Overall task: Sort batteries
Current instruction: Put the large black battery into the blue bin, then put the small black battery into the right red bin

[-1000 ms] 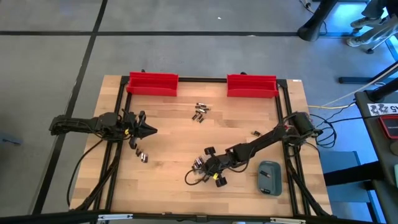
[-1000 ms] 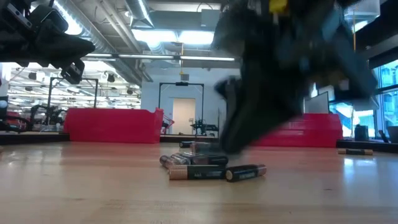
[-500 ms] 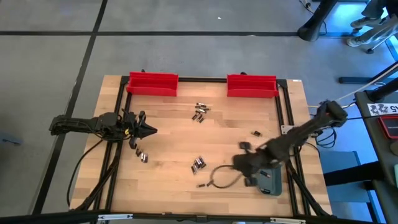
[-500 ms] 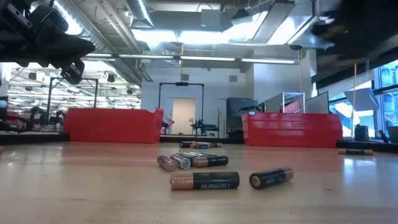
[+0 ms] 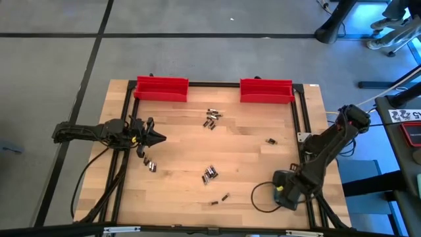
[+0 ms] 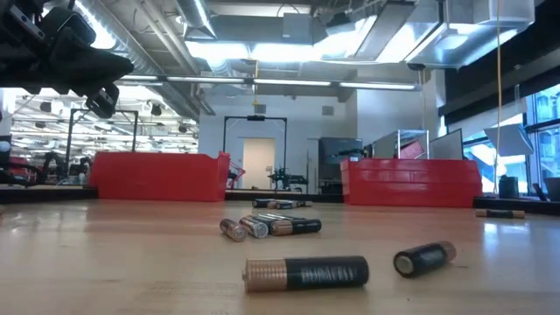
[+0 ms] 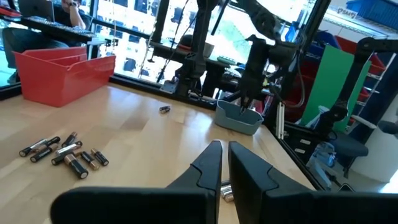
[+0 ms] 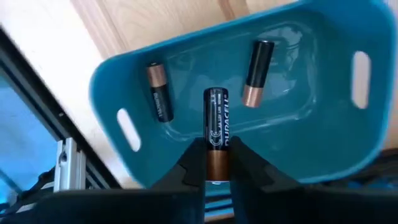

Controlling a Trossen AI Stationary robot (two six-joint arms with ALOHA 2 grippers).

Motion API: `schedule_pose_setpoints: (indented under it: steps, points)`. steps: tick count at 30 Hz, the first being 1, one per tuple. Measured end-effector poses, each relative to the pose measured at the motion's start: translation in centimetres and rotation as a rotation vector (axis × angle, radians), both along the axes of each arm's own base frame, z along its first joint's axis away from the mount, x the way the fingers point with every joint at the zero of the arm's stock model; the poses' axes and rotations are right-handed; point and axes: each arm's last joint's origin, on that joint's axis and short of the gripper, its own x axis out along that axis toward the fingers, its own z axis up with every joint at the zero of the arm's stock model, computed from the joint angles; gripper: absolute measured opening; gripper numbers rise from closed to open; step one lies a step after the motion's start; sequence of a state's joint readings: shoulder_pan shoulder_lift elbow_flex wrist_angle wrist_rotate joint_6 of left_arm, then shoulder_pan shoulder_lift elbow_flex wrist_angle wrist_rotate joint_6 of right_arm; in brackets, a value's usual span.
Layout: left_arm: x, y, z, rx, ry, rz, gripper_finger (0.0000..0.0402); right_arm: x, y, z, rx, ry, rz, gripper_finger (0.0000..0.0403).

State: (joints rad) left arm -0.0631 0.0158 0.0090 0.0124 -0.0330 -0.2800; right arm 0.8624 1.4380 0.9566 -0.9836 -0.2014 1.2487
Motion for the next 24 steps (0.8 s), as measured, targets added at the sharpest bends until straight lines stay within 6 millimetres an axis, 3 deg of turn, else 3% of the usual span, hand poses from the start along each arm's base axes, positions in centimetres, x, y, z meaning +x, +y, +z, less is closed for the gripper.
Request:
schedule_pose_setpoints:
  steps: [7,12,15,18,21,24]
  points:
    - [0.0,0.0,0.0,-0.005,0.0,0.0,0.002,0.5,-1.5,-1.5,0.026,0.079,-0.028,0.0129]
    - [0.0,0.0,0.0,-0.006,0.0,0.0,0.002,1.5,-2.2,1.2,-0.018,0.032,-0.031,0.017]
    - [0.0,0.0,0.0,-0.012,0.0,0.0,0.002,2.8,-1.7,3.5,-0.035,-0.145,0.022,0.017]
    - [0.0,0.0,0.0,-0.029,0.001,0.0,0.002,5.0,-0.1,4.5,0.011,-0.461,0.159,0.0163]
    - [0.0,0.0,0.0,-0.045,0.001,0.0,0.002,7.6,2.0,3.4,0.033,-0.712,0.362,0.0157]
    - [0.0,0.0,0.0,-0.06,0.002,0.0,0.002,10.0,4.1,1.0,0.023,-0.846,0.491,0.0152]
